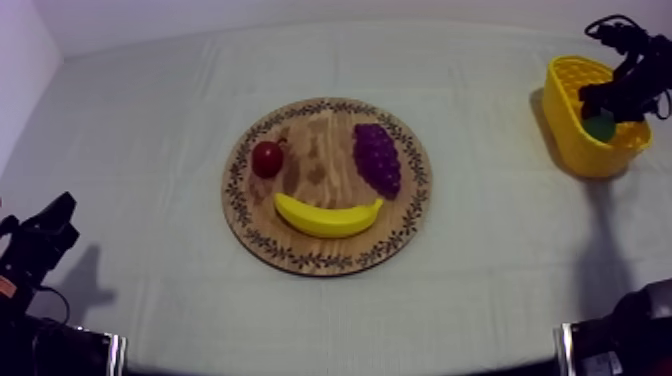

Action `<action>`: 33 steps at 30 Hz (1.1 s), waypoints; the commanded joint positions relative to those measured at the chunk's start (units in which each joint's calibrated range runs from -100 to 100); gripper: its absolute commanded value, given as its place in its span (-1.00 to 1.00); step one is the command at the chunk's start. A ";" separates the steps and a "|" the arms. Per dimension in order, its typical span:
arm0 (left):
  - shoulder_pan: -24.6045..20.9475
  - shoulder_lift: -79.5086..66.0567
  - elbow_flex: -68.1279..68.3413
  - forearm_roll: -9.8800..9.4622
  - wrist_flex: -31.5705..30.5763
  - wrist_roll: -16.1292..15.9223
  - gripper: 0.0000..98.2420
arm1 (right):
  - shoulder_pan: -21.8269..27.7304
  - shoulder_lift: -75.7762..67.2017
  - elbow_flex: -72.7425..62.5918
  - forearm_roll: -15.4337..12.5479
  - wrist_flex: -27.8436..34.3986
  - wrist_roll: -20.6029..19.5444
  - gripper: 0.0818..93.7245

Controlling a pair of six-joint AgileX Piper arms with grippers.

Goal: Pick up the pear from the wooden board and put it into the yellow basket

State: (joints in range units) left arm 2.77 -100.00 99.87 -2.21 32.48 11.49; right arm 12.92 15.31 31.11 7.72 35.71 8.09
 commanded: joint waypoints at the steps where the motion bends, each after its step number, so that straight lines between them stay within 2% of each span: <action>1: 0.01 0.00 0.02 -0.02 0.01 0.01 -1.00 | 0.08 0.04 -0.12 0.09 -0.24 -0.09 0.19; 7: 0.01 0.00 0.02 -0.02 0.01 0.01 -1.00 | 0.16 -0.09 -0.05 0.32 -1.06 -0.29 0.20; 11: 0.01 0.00 0.02 -0.02 0.01 0.01 -1.00 | 0.03 -1.21 0.37 -0.57 -1.73 0.77 0.16; 17: 0.01 0.00 0.02 -0.02 0.01 0.01 -1.00 | -0.89 -5.54 0.74 -3.35 -2.58 3.27 -0.14; 25: 0.01 0.00 0.02 -0.02 0.01 0.01 -1.00 | -2.91 -15.61 3.27 -8.16 -2.96 7.86 -0.44; 28: 0.01 0.00 0.02 -0.02 0.01 0.01 -1.00 | -3.70 -20.18 6.27 -10.87 -3.85 10.33 -0.63; 31: 0.01 0.00 0.02 -0.02 0.01 0.01 -1.00 | -4.50 -25.01 10.01 -12.47 -4.99 11.08 -0.85; 33: 0.01 0.00 0.02 -0.02 0.01 0.01 -1.00 | -5.00 -28.59 13.01 -13.32 -6.12 11.25 -0.92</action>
State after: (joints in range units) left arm 2.77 -100.00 99.87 -2.21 32.48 11.49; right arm 8.15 -9.14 41.37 -5.10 30.47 19.22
